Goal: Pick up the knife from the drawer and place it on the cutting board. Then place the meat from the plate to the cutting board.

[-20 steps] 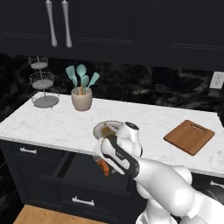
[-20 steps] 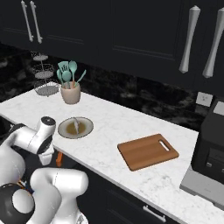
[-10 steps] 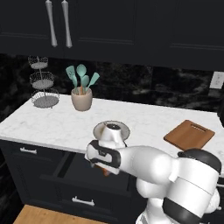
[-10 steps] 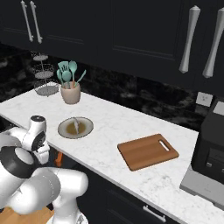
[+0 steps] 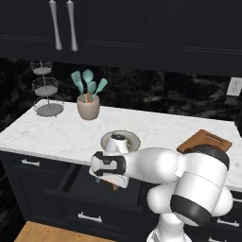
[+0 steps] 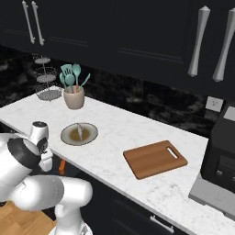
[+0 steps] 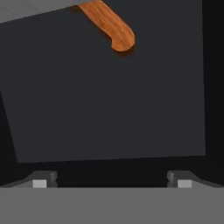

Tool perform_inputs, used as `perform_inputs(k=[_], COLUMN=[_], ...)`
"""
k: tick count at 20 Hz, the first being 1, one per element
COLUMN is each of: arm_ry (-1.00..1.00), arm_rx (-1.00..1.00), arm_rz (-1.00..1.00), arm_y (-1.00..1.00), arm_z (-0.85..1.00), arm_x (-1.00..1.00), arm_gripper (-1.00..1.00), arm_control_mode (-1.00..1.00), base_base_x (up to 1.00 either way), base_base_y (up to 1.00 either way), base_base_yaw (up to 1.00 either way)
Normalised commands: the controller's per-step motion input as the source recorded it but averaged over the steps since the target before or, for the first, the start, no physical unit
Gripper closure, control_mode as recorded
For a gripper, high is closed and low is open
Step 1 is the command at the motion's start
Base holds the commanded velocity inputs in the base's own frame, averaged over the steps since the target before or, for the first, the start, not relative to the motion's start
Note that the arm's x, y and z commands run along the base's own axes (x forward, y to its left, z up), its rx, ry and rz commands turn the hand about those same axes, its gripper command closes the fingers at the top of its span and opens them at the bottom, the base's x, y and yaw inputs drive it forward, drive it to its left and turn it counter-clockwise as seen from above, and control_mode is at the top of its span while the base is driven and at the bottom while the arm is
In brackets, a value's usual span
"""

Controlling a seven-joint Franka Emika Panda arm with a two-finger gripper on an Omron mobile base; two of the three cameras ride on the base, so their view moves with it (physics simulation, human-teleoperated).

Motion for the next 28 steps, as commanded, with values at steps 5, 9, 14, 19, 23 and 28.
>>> perform_inputs(k=[5, 9, 14, 19, 23, 28], arm_ry=[0.0, 0.0, 0.0, 0.0, 0.0, 0.0], arm_rx=[0.0, 0.0, 0.0, 0.0, 0.0, 0.0], arm_rz=[0.02, 0.0, 0.03, 0.0, 0.0, 0.0], arm_y=[0.0, 0.0, 0.14, 0.35, 0.31, 0.38], arm_z=[-0.41, -0.41, -0.26, -0.12, -0.17, -0.06], arm_x=[0.0, 0.0, -0.02, -0.01, 0.0, -0.18], arm_gripper=[-1.0, -1.0, -1.0, -1.0, -1.0, -1.0], arm_control_mode=[-1.0, -1.0, -1.0, -1.0, -1.0, -1.0], base_base_x=[0.0, 0.0, 0.0, 0.0, 0.0, 0.0], base_base_y=[0.0, 0.0, 0.0, 0.0, 0.0, 0.0], base_base_yaw=[0.0, 0.0, 0.0, 0.0, 0.0, 0.0])
